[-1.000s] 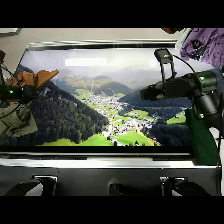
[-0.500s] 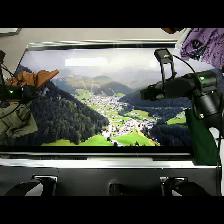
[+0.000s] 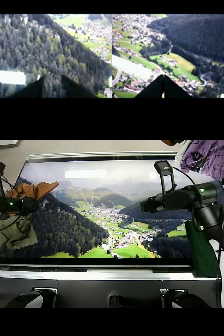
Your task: Fold the clothes and pants, and hang the long-sleeved shirts on hangers.
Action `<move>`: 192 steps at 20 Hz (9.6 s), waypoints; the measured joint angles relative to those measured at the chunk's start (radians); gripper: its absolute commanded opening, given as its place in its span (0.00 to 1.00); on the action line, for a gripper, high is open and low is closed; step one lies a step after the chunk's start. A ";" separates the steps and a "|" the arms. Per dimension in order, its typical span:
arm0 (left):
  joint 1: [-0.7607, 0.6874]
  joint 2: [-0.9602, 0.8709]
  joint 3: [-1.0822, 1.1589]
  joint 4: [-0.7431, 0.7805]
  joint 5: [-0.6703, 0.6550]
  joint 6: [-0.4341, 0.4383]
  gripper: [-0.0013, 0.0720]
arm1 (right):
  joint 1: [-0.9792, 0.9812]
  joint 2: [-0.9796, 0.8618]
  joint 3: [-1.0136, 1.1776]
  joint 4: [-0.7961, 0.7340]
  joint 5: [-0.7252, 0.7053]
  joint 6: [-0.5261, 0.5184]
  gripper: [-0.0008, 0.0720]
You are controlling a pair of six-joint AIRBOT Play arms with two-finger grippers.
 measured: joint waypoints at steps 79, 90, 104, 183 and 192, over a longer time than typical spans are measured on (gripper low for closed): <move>0.139 0.034 -0.780 -0.548 0.219 0.117 0.93 | 0.002 -0.350 -0.292 0.764 0.267 -0.073 0.05; -0.016 -0.099 -0.846 -0.613 0.377 0.144 0.04 | 0.002 -0.242 -0.292 0.710 0.232 -0.052 0.05; 0.208 0.077 0.206 -0.358 0.100 0.078 0.04 | 0.000 0.049 0.413 -0.161 0.071 0.156 0.05; 0.137 0.096 0.586 -0.105 0.026 0.026 0.04 | -0.333 0.256 0.576 0.301 0.026 0.086 0.05; 0.137 0.175 0.550 0.010 -0.074 -0.071 0.04 | -0.333 0.285 0.594 0.150 -0.013 0.291 0.05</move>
